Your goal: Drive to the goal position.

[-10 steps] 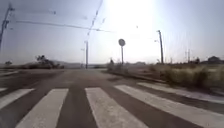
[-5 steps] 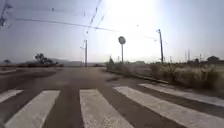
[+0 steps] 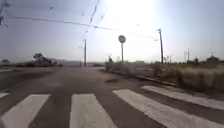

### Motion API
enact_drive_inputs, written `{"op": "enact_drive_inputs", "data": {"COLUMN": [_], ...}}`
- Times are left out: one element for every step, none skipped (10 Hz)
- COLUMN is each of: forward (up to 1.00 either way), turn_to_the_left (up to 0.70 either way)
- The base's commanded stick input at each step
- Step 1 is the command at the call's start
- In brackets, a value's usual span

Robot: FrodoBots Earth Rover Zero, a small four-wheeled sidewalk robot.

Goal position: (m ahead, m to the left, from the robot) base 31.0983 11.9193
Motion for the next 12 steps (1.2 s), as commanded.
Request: {"op": "enact_drive_inputs", "data": {"forward": [0.70,0.70,0.70,0.70,0.70,0.70,0.70,0.70,0.70,0.70,0.00,0.00], "turn_to_the_left": [0.27,0.27,0.27,0.27,0.27,0.27,0.27,0.27,0.27,0.27,0.45,0.45]}}
